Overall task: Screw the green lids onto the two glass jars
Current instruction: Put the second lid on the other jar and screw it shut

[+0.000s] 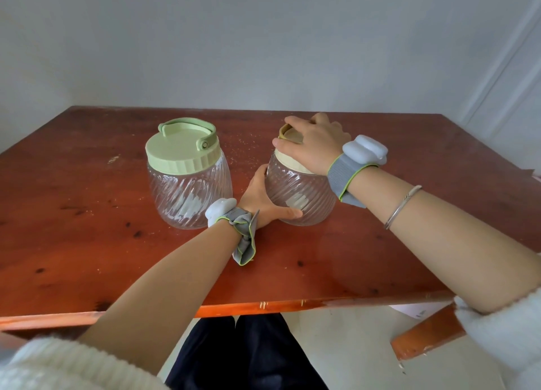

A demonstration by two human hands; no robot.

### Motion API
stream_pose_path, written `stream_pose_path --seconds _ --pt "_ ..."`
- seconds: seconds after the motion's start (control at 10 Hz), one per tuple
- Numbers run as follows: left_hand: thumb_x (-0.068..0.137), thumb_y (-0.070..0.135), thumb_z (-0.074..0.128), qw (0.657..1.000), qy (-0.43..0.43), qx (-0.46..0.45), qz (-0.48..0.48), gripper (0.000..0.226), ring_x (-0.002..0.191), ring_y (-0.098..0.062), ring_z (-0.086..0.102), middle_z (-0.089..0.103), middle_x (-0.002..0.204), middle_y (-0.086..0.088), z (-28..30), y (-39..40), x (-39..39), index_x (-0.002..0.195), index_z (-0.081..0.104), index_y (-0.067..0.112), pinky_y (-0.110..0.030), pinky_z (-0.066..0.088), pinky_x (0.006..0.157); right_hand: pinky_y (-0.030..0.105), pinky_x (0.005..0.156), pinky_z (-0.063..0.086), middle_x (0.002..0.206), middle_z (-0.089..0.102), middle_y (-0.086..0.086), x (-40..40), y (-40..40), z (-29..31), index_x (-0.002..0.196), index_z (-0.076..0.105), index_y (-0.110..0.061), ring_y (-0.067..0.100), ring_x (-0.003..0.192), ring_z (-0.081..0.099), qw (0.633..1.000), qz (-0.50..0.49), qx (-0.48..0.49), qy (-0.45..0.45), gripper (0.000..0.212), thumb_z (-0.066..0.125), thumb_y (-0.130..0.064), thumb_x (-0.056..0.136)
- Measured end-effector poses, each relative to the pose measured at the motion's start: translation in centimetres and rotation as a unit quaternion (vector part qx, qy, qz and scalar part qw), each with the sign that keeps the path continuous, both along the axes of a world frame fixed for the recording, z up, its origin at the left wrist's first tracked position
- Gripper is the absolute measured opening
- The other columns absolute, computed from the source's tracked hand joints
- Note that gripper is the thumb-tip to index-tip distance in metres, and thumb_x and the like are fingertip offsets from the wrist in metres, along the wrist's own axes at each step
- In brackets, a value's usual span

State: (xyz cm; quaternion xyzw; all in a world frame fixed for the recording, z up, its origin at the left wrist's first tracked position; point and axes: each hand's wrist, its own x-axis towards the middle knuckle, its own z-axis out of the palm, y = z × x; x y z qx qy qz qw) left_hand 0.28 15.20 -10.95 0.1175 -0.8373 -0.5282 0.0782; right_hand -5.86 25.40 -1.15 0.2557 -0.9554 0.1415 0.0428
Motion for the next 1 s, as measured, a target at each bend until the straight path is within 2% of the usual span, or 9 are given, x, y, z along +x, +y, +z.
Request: stream_pose_path --seconds 0.3,0.5,0.7,0.8,0.9,1.0 --pt "0.059 0.021 0.087 0.999 0.021 -0.017 0.021 0.107 0.135 -0.020 0.039 0.037 0.147 -0.003 0.3 -0.2 0.1 0.146 0.024 0.016 -0.021 0.032 0.099 0.042 0.105 0.028 0.146 0.032 0.008 0.2 -0.3 1.0 0.141 0.032 -0.038 0.038 0.131 0.032 1.000 0.003 0.001 -0.001 0.060 0.041 -0.059 0.086" --pt "0.058 0.020 0.087 0.999 0.019 -0.020 0.018 0.107 0.135 -0.022 0.038 0.036 0.148 -0.004 0.1 -0.1 0.5 0.145 0.025 0.016 -0.030 0.035 0.107 0.044 0.105 0.029 0.146 0.032 0.006 0.2 0.0 0.4 0.141 0.031 -0.040 0.037 0.130 0.034 1.000 -0.001 0.014 0.001 0.061 0.039 -0.062 0.085" --pt "0.062 0.024 0.085 0.999 -0.003 -0.031 -0.026 0.104 0.133 -0.012 0.038 0.040 0.141 0.004 0.2 0.2 0.7 0.145 0.023 0.016 -0.022 0.032 0.101 0.043 0.104 0.031 0.147 0.030 0.005 0.0 0.4 -0.1 0.142 0.028 -0.041 0.035 0.131 0.034 0.999 0.010 0.038 -0.018 0.063 0.035 -0.065 0.085" --pt "0.068 0.028 0.080 0.995 -0.024 -0.071 -0.063 0.107 0.143 -0.019 0.027 0.029 0.153 -0.002 1.4 -0.3 1.6 0.149 0.012 0.011 -0.025 0.027 0.110 0.043 0.107 0.029 0.149 0.027 0.005 -0.2 0.7 0.5 0.142 0.028 -0.042 0.033 0.135 0.030 0.998 0.021 0.038 -0.037 0.061 0.028 -0.066 0.086" --pt "0.082 0.031 0.068 0.983 -0.017 -0.181 -0.019 0.092 0.145 -0.018 0.024 0.023 0.158 -0.004 2.6 -0.9 3.2 0.151 0.010 0.010 -0.025 0.023 0.113 0.045 0.109 0.030 0.141 0.042 0.010 -1.1 1.1 0.6 0.107 0.054 -0.049 0.035 0.131 0.037 0.993 0.065 -0.007 -0.096 0.047 0.020 -0.069 0.082" --pt "0.087 0.014 0.060 0.975 0.081 -0.200 0.052 0.061 0.132 -0.021 0.047 0.049 0.142 -0.010 5.7 -1.9 4.6 0.143 0.036 0.006 -0.020 0.037 0.101 0.037 0.093 0.038 0.104 0.056 0.016 -1.3 1.1 1.2 0.062 0.050 -0.033 0.034 0.110 0.053 0.992 0.070 -0.056 -0.086 0.047 0.021 -0.057 0.089"
